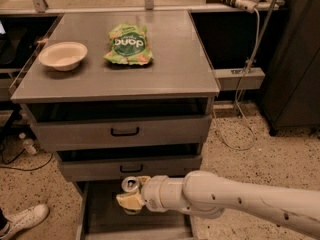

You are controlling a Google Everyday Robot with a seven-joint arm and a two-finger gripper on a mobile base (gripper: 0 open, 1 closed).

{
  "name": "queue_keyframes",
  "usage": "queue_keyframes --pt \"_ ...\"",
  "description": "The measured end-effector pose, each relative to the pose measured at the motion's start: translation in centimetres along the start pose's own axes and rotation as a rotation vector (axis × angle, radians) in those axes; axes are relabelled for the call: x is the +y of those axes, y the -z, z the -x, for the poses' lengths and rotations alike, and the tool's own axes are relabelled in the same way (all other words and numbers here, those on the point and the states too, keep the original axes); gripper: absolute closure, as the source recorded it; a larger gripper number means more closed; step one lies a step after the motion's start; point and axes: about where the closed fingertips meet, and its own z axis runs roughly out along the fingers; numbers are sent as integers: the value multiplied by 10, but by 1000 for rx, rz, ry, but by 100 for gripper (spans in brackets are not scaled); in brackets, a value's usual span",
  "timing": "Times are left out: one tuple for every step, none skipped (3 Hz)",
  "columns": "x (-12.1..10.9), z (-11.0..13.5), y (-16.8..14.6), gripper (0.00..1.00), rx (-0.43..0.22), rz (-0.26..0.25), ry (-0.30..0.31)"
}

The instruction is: Place green can into bottom drawer

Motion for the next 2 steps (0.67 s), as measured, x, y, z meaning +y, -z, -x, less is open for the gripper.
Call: queue_keyframes --pt "-11 -18 -18 100 -35 -26 -40" --pt "-40 -52 -49 100 -81 -93 -64"
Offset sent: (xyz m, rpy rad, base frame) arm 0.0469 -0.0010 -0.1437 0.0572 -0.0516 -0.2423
